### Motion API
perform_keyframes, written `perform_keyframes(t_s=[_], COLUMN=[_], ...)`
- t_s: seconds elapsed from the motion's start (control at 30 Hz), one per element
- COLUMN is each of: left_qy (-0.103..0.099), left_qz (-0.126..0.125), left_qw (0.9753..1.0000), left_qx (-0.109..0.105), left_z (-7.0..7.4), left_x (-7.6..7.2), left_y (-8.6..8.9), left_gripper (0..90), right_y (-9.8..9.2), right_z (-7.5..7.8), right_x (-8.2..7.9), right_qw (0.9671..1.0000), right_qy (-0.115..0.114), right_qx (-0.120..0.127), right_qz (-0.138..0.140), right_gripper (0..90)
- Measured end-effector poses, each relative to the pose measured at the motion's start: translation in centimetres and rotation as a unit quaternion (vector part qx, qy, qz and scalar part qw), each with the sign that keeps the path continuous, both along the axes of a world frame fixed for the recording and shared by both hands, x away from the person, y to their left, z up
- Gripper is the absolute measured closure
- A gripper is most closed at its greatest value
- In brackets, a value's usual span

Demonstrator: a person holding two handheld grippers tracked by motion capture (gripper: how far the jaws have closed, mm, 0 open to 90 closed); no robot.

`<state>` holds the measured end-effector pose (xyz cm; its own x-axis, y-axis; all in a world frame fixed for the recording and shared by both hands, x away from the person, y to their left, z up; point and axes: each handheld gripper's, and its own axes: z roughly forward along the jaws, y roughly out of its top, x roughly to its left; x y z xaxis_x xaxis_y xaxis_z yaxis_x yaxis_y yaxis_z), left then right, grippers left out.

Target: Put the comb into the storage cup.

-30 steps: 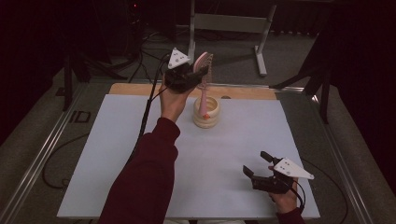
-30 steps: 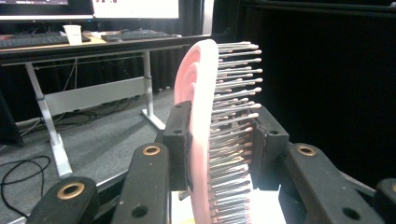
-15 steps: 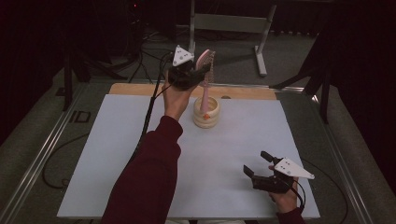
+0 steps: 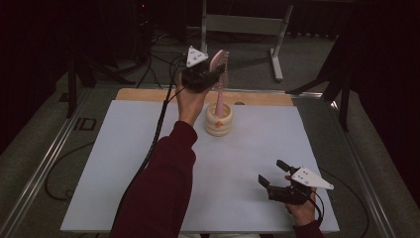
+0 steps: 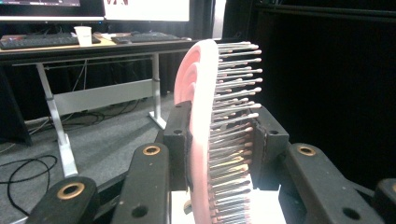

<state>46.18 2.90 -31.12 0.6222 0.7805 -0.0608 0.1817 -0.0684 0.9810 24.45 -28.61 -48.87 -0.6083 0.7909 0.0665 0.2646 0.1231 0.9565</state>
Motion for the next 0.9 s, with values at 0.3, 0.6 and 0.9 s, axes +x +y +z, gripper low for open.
perform_keyframes(t_s=[0.3, 0.6, 0.9], left_qy=[0.002, 0.000, -0.003], left_qz=[0.005, 0.012, 0.017], left_qw=[1.0000, 0.9999, 0.9998], left_qx=[0.004, 0.012, 0.009], left_z=[-0.46, -0.74, -0.90], left_x=[0.47, 0.67, 0.79], left_y=[-0.35, -0.50, -0.66], left_gripper=[65.7, 65.7, 65.7], right_y=[-0.19, -0.33, -0.41], right_z=[0.02, 0.04, 0.08], right_x=[0.04, 0.10, 0.07], right_qw=[1.0000, 0.9999, 0.9999], right_qy=[-0.002, -0.004, -0.006], right_qx=[0.004, 0.005, 0.009], right_qz=[-0.003, -0.008, -0.013], right_gripper=[10.4, 10.7, 10.7])
